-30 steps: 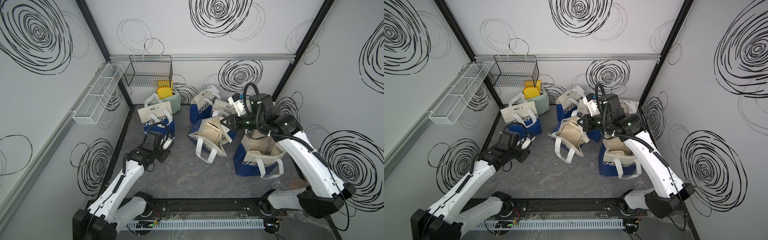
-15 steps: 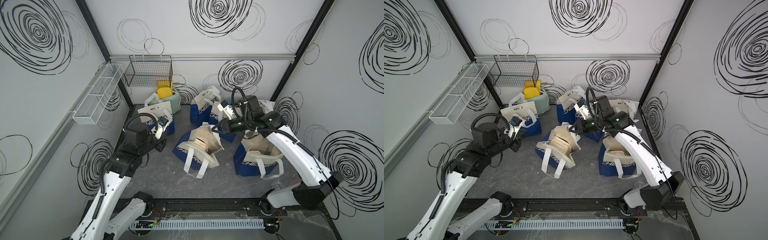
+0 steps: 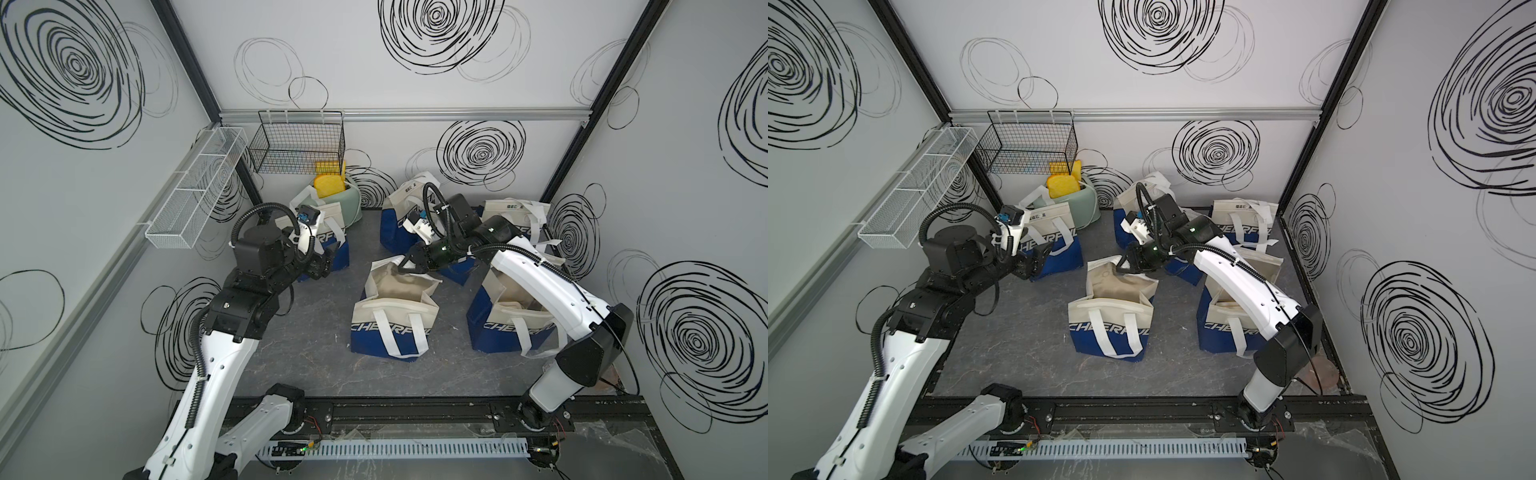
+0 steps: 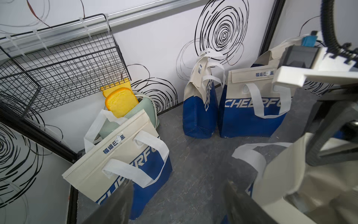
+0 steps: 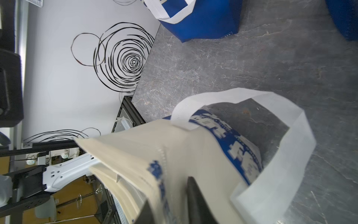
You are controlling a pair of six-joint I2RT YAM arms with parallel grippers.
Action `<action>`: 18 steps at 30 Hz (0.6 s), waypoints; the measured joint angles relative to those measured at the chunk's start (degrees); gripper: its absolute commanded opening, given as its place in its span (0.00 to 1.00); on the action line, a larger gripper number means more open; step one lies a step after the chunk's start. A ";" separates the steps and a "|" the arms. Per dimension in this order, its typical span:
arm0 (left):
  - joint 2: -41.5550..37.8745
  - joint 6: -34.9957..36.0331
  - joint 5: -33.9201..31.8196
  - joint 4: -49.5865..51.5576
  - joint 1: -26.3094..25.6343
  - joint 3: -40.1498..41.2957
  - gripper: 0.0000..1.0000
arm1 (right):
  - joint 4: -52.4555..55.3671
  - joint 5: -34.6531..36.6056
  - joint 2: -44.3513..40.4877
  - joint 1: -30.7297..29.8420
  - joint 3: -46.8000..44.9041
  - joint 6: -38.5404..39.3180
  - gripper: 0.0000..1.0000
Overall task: Open the takeout bag
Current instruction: Open the takeout bag at the center of the board.
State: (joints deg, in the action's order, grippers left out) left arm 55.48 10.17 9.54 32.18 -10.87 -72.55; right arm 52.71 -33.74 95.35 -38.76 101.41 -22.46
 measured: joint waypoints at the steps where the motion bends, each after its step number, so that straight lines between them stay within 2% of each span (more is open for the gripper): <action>1: 0.76 -0.66 -0.15 -0.20 0.28 -0.37 0.82 | 0.44 0.48 0.63 -0.09 1.14 0.37 0.46; 4: 2.19 -2.14 -0.48 -0.72 1.09 -1.18 0.87 | 1.79 1.64 1.97 -0.61 4.48 1.64 0.54; 7: 2.54 -3.34 -0.63 -1.11 1.68 -1.29 0.98 | 2.89 2.91 2.34 -0.98 7.28 2.99 0.59; 14: 2.51 -5.29 -1.16 -2.10 2.34 -1.29 0.98 | 3.34 6.45 1.07 -1.18 9.25 5.03 0.63; 18: 2.03 -7.96 -3.50 -3.93 2.75 -0.81 0.97 | 1.16 8.63 -3.08 -0.11 7.80 5.09 0.63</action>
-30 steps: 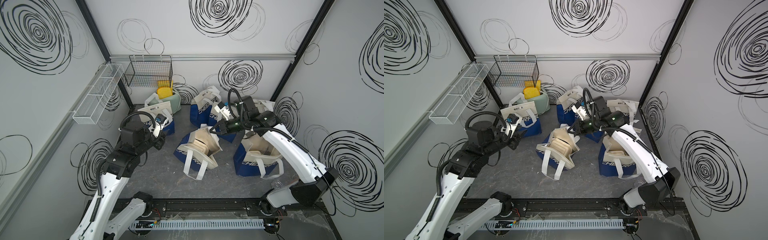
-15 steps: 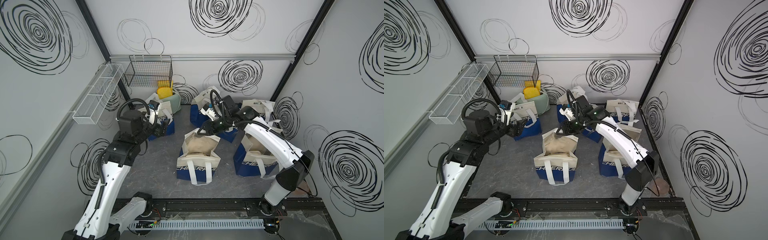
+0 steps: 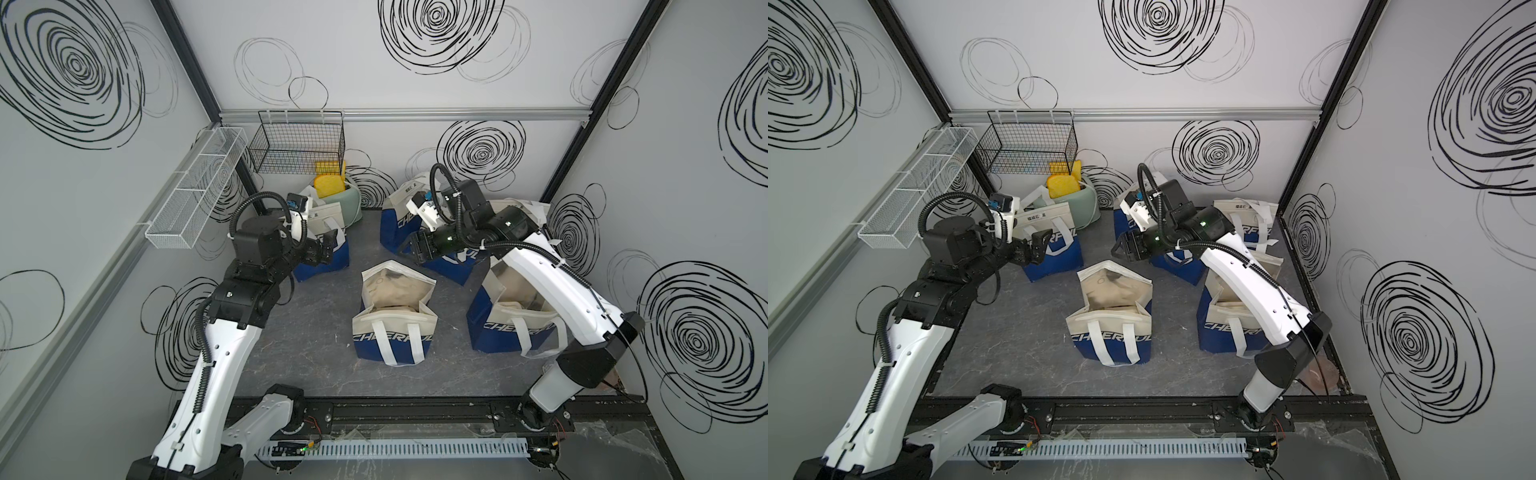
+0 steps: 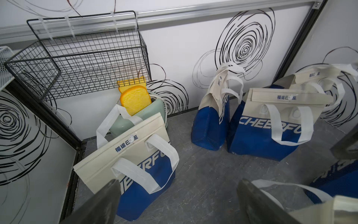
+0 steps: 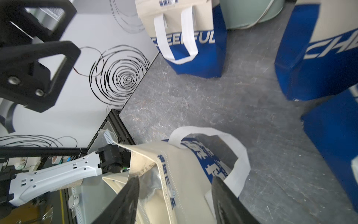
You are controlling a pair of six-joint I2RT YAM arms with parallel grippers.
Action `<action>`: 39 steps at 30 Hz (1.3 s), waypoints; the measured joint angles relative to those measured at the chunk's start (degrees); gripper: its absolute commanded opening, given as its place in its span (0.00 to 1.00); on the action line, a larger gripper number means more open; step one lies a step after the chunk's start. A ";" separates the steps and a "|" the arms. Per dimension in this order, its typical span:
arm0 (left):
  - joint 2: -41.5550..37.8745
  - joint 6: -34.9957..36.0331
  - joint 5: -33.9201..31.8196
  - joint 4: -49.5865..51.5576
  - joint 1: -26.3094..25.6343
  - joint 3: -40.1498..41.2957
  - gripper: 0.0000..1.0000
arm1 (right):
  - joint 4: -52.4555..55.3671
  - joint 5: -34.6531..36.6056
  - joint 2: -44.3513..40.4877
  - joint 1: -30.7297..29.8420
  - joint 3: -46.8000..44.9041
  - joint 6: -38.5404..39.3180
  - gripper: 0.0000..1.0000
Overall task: Open the takeout bag
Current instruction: Open the takeout bag at the center of the board, then pick up the takeout bag at the center of the board.
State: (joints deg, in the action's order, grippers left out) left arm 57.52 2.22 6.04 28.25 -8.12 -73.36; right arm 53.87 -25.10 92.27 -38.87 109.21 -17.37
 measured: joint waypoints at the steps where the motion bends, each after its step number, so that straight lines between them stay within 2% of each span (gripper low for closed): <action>1: -0.22 -1.42 -1.25 -0.55 0.09 0.24 0.97 | -0.98 0.68 -1.64 0.59 -0.52 -0.02 0.63; 7: -0.37 -10.51 -7.67 -1.14 3.43 0.26 0.98 | -7.28 5.79 -10.60 4.33 -3.26 0.02 0.62; 12: 3.21 -13.05 -8.15 2.54 5.68 -3.13 0.99 | -12.11 10.62 -15.80 6.14 -8.61 0.70 0.63; 14: 5.01 -13.40 -7.32 3.63 7.15 -3.58 0.96 | -14.29 12.41 -17.55 6.45 -11.93 1.42 0.64; 19: 7.26 -12.41 -2.51 3.69 10.60 0.72 0.88 | -19.96 16.39 -22.18 6.49 -21.11 3.85 0.66; 24: 11.80 -11.72 4.26 2.80 14.69 6.10 0.76 | -23.96 21.18 -22.86 6.05 -22.88 7.30 0.66; 28: 16.83 -11.23 9.42 -0.11 18.93 7.91 0.76 | -27.32 25.90 -21.53 4.35 -22.97 10.73 0.66; 33: 18.47 -5.88 13.84 -3.19 20.28 8.35 0.77 | -30.27 30.36 -19.50 2.51 -23.82 14.91 0.67; 39: 18.12 0.57 21.51 -8.09 22.25 11.78 0.68 | -34.23 34.71 -19.47 1.42 -27.65 19.69 0.68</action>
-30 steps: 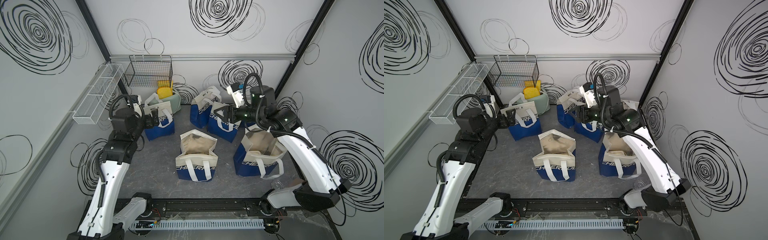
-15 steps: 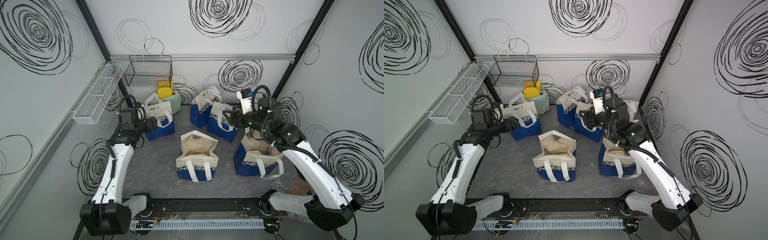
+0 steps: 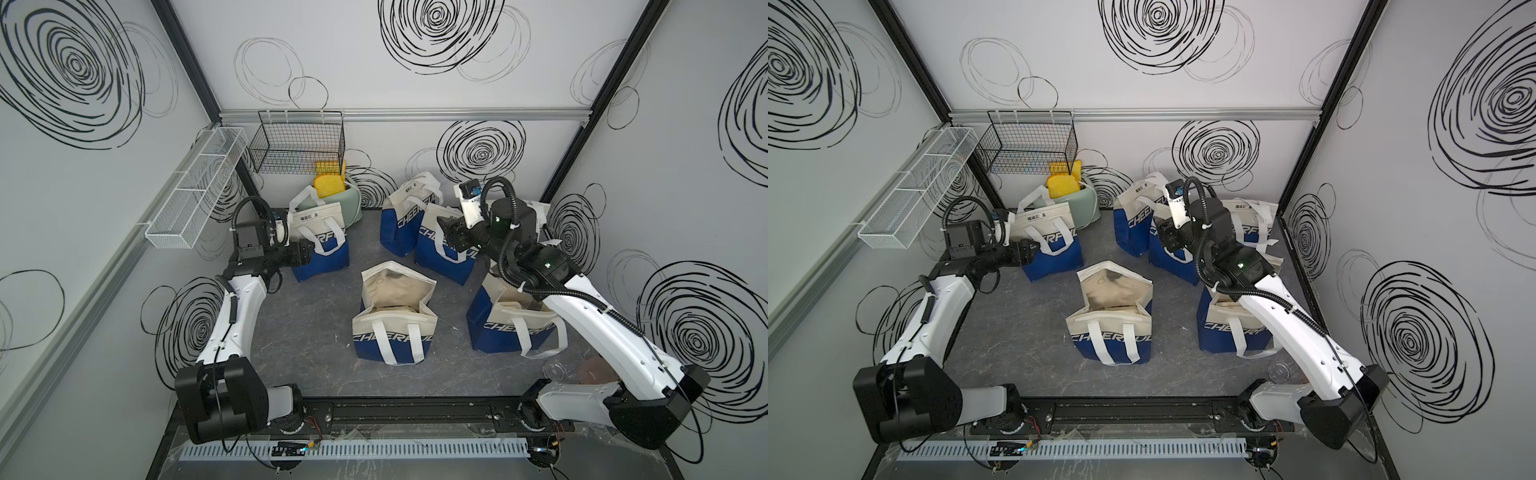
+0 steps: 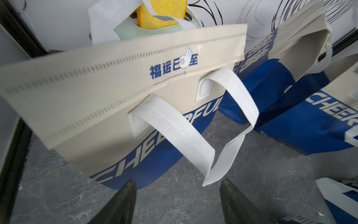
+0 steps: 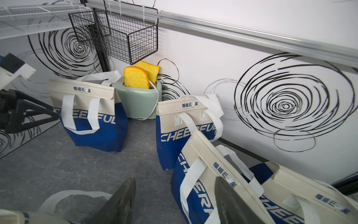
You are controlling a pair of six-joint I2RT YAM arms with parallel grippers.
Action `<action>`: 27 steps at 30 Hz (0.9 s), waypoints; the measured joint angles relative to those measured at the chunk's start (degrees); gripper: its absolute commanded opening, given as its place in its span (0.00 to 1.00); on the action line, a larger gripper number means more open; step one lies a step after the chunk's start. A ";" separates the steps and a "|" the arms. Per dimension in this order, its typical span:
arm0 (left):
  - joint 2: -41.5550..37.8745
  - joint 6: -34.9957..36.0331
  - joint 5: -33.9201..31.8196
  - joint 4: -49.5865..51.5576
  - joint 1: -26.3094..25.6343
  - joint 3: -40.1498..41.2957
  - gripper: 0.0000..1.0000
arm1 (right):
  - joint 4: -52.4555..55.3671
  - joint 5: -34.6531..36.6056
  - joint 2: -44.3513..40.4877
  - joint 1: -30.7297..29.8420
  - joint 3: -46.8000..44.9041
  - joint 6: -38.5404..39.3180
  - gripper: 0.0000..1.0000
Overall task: Open the takeout bag
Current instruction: Pick up the takeout bag at the center of the board.
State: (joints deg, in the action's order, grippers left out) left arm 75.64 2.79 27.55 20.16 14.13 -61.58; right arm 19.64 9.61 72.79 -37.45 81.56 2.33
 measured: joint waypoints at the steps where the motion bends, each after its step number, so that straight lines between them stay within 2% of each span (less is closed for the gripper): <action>1: -0.07 0.57 1.25 -0.61 0.87 0.87 0.66 | -0.63 1.11 0.00 -0.39 -0.66 0.98 0.68; 7: -0.83 1.99 5.42 -2.58 5.68 2.60 0.67 | -3.34 6.88 -0.81 -4.52 -3.65 6.73 0.72; 15: -6.25 4.13 5.77 -3.93 8.39 6.45 0.69 | -4.94 12.33 -3.13 -6.56 -6.80 10.84 0.73; 22: -2.12 3.80 7.06 -10.03 10.73 6.19 0.68 | -5.25 15.52 -2.78 -7.39 -6.67 11.47 0.73; 27: 3.48 3.72 8.50 -13.14 12.20 2.73 0.66 | -5.27 16.96 -1.60 -7.48 -5.18 11.91 0.73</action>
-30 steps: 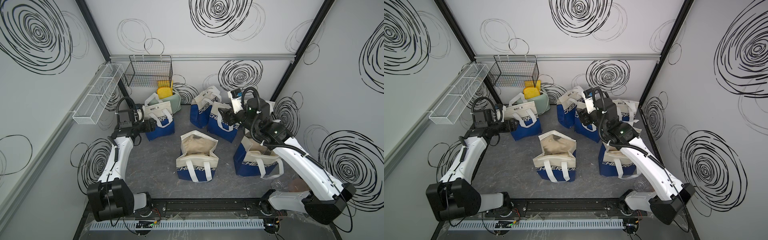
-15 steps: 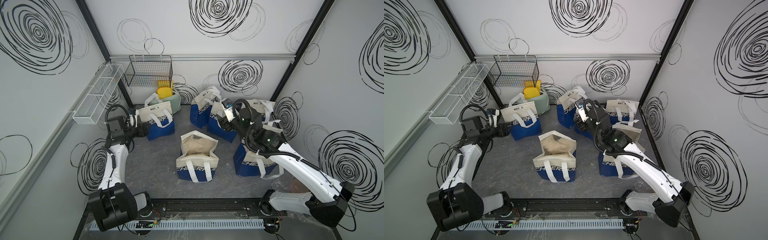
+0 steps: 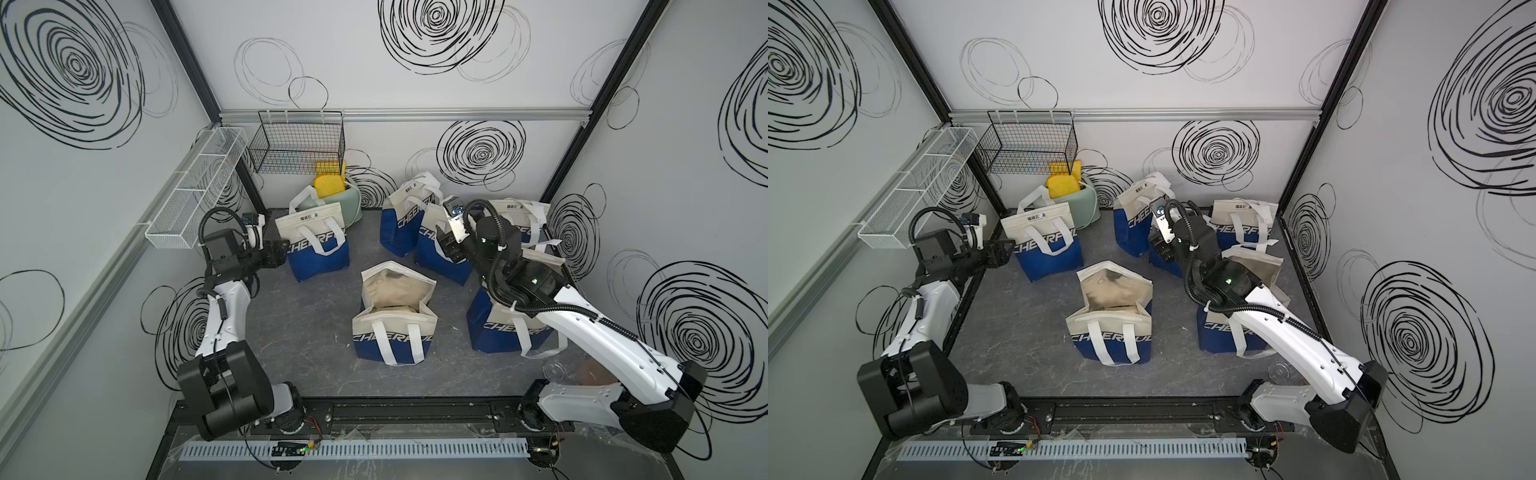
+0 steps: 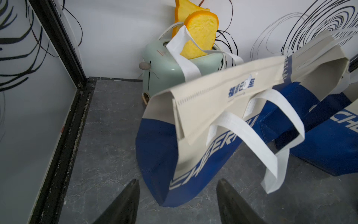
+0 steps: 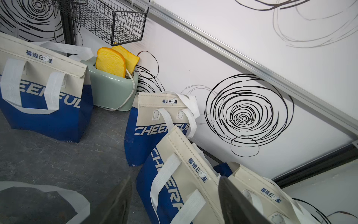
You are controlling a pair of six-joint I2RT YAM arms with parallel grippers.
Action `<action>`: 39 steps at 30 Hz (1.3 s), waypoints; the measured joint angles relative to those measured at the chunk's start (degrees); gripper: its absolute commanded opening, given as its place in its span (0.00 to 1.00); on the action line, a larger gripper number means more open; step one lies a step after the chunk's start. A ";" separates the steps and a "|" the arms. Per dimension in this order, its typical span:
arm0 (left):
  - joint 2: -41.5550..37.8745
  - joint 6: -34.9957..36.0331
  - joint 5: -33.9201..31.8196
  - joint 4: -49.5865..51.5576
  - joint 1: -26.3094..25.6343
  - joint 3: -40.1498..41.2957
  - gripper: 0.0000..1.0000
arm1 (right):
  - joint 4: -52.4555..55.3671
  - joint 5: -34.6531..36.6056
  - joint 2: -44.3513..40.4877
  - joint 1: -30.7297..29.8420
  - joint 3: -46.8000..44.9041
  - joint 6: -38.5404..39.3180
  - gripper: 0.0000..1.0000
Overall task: Open the takeout bag
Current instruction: Pick up the takeout bag at the center of the board.
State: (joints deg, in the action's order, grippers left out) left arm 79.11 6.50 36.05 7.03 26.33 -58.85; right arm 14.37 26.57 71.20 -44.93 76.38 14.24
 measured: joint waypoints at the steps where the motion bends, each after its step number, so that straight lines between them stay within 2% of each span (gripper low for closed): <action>1: 0.87 0.00 0.33 -0.79 0.11 -0.55 0.66 | 0.02 0.31 0.33 0.00 0.52 0.17 0.73; 19: 8.46 6.03 7.65 -2.40 1.38 -1.60 0.59 | -0.20 1.29 5.68 0.00 5.55 0.59 0.72; 26: 11.50 7.43 10.93 -3.06 0.66 -1.62 0.53 | 0.42 1.38 6.32 0.00 7.19 0.59 0.72; 31: 12.41 7.69 12.92 -5.99 -1.68 -1.70 0.46 | 0.35 1.53 7.48 0.00 8.55 0.61 0.72; 35: 12.41 7.39 14.80 -9.99 -3.28 -1.60 0.46 | 0.37 1.53 8.72 0.00 9.44 0.61 0.72; 39: 12.15 6.03 16.81 -15.39 -3.39 -0.42 0.34 | 0.37 1.51 9.64 0.00 10.03 0.61 0.72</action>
State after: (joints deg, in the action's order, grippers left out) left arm 91.26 12.53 52.86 -8.36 22.94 -59.27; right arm 14.74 28.08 80.84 -44.93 86.41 14.85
